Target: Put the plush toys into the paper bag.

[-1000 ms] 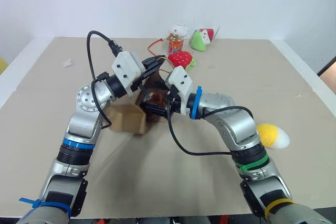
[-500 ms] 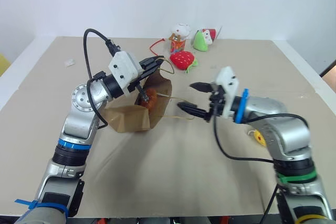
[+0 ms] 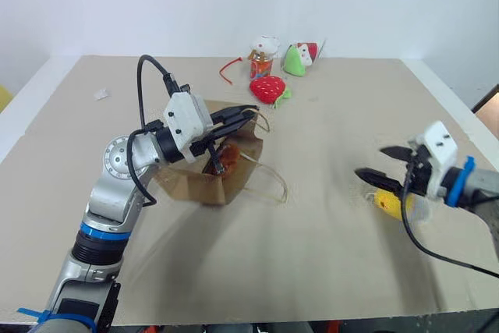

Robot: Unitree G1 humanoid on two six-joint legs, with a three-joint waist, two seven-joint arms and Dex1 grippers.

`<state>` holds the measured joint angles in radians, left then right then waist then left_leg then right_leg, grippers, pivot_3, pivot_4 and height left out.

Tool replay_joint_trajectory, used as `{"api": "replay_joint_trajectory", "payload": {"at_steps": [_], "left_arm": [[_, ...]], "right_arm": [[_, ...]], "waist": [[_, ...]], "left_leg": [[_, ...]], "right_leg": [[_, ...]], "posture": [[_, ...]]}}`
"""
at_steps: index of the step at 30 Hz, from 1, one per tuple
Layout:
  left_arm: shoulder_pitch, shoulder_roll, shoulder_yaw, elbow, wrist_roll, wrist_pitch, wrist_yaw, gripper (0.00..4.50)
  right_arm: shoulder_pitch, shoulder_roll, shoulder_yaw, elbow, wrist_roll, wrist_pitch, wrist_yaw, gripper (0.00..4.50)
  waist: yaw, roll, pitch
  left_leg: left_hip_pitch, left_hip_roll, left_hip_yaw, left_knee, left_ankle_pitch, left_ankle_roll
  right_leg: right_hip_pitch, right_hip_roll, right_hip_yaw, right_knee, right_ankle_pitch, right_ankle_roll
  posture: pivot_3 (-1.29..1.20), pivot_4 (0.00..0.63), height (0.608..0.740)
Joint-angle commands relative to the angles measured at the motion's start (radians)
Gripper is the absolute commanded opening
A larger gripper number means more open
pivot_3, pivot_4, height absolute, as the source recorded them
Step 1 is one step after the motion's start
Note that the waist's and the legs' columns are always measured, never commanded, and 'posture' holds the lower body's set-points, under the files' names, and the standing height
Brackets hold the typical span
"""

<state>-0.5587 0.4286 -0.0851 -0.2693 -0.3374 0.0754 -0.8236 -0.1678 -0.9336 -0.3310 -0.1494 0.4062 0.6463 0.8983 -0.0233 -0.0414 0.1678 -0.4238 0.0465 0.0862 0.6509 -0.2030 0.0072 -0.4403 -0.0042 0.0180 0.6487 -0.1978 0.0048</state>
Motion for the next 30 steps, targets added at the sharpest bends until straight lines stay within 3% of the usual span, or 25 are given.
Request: {"api": "replay_joint_trajectory", "payload": {"at_steps": [1,6,11,12,13,20,24,30], "left_arm": [[0.005,0.016,0.013,-0.080,-0.049,0.034,-0.014,0.00],[0.007,0.028,0.019,-0.092,-0.061,0.048,-0.022,0.00],[-0.008,0.040,0.032,-0.070,-0.058,0.045,-0.028,0.00],[-0.010,0.041,0.033,-0.064,-0.055,0.042,-0.028,0.00],[-0.011,0.041,0.033,-0.061,-0.053,0.040,-0.028,0.00],[-0.018,0.035,0.028,-0.050,-0.038,0.029,-0.026,0.00],[-0.029,0.029,0.033,-0.042,-0.036,0.025,-0.019,0.00],[-0.031,0.017,0.037,-0.037,-0.013,-0.001,0.008,0.00]], "right_arm": [[0.085,-0.044,-0.086,-0.018,-0.004,0.004,0.012,4.45],[0.199,-0.069,-0.075,-0.026,-0.017,0.003,0.037,4.45],[0.218,-0.067,-0.057,0.020,-0.058,-0.039,0.025,4.45],[0.215,-0.063,-0.057,0.025,-0.061,-0.048,0.023,3.95],[0.212,-0.059,-0.056,0.028,-0.064,-0.056,0.022,3.81],[0.188,-0.058,-0.044,0.014,-0.065,-0.079,0.012,0.50],[0.056,-0.033,-0.040,-0.066,0.028,-0.002,-0.007,0.50],[-0.187,0.123,0.050,-0.235,0.239,0.233,-0.113,0.50]], "waist": [[0.002,0.000,0.000],[0.002,0.000,0.000],[0.002,0.000,0.000],[0.002,0.000,0.000],[0.002,0.000,0.000],[0.002,0.000,0.000],[-0.001,0.000,0.000],[-0.002,0.000,0.000]], "left_leg": [[0.000,0.000,0.000,0.000,0.000,0.000],[0.001,0.000,-0.001,0.002,0.001,0.000],[0.001,-0.001,0.000,0.002,0.001,0.000],[0.001,-0.001,0.000,0.002,0.001,0.000],[0.001,-0.001,-0.001,0.002,0.001,0.000],[0.001,-0.001,-0.001,0.002,0.000,0.000],[0.001,-0.001,0.000,0.002,0.000,0.000],[0.002,0.000,-0.004,0.002,0.001,-0.001]], "right_leg": [[0.000,0.000,0.000,0.000,0.000,0.000],[0.002,0.000,0.000,0.000,-0.002,-0.004],[0.002,0.000,0.001,0.000,-0.002,-0.003],[0.002,0.000,0.001,0.000,-0.002,-0.004],[0.002,0.000,0.001,0.000,-0.002,-0.004],[0.002,0.000,0.001,0.000,-0.002,-0.004],[0.002,0.000,0.002,0.000,-0.002,-0.003],[0.002,0.005,0.002,0.000,-0.001,-0.004]], "posture": [[0.00,0.150,0.740],[0.00,0.150,0.740],[0.00,0.150,0.740],[0.00,0.150,0.740],[0.00,0.150,0.740],[0.00,0.150,0.740],[0.00,0.150,0.740],[0.00,0.150,0.740]]}}
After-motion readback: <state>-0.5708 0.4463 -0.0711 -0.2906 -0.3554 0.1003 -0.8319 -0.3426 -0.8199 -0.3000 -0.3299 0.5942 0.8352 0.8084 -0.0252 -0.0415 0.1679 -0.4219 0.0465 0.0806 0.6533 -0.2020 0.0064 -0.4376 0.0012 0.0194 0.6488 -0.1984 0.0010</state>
